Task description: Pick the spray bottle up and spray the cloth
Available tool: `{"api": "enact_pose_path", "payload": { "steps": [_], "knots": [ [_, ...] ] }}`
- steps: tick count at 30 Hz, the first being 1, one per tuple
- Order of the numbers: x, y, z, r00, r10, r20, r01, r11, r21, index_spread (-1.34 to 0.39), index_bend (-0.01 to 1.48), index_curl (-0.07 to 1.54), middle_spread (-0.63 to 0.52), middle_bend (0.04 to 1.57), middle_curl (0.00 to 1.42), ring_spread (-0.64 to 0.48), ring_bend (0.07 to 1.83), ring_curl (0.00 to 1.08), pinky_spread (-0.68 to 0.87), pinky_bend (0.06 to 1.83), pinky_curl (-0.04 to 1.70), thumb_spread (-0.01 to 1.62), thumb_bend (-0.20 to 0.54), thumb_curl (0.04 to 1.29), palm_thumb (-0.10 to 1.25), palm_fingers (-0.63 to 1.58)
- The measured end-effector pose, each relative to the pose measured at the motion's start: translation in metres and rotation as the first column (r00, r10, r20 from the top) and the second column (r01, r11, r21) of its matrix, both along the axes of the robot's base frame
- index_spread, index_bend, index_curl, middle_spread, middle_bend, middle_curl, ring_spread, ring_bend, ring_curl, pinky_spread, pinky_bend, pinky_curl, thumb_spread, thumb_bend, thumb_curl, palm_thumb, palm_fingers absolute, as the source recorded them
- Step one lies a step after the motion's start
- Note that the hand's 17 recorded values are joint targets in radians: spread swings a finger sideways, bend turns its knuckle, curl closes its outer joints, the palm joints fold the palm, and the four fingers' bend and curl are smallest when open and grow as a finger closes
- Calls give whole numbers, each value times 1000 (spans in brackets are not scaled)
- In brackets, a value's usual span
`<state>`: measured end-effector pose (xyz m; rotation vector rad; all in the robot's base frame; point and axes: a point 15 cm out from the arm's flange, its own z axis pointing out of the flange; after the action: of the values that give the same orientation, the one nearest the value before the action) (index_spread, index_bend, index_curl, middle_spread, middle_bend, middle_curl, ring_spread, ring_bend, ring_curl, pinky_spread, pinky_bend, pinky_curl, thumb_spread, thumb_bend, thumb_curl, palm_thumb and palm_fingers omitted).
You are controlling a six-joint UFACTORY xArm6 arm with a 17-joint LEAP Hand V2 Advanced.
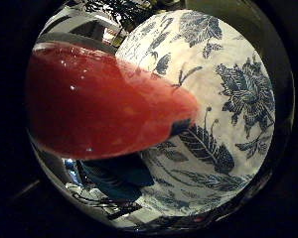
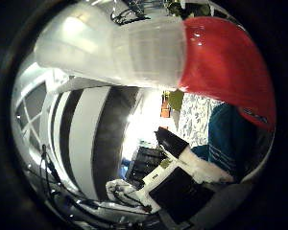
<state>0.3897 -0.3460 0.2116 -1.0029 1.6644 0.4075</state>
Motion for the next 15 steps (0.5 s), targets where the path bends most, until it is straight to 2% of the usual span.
{"api": "enact_pose_path", "payload": {
  "steps": [3, 6, 7, 10, 13, 15],
  "knots": [
    [5, 6, -1, 1000, 12, -4, -12, 1000, 4, -110, 161, 279, 72, 386, 374, 112, 523, 311, 278, 347, 291, 946, -25, 326, 664, 388],
    [9, 7, -3, 1000, 13, -12, -13, 1000, -1, -161, 184, 293, -3, 496, 420, -5, 668, 354, 130, 373, 282, 941, -26, 328, 673, 613],
    [11, 8, -3, 1000, 14, -13, -14, 1000, -3, -190, 194, 307, -35, 539, 443, -54, 755, 389, 56, 437, 297, 939, -24, 329, 679, 771],
    [13, 12, -4, 1000, 22, -22, -22, 1000, 2, -267, 210, 353, -111, 637, 507, -160, 904, 458, -163, 615, 351, 933, -23, 336, 705, 1057],
    [14, 16, -7, 999, 34, -38, -34, 999, 6, -328, 368, 464, -146, 799, 593, -202, 970, 518, -317, 781, 438, 923, -23, 340, 724, 1235],
    [15, 20, -8, 998, 47, -45, -46, 999, 5, -342, 504, 547, -151, 916, 638, -217, 1027, 547, -351, 893, 497, 915, -24, 344, 736, 1270]
  ]
}}
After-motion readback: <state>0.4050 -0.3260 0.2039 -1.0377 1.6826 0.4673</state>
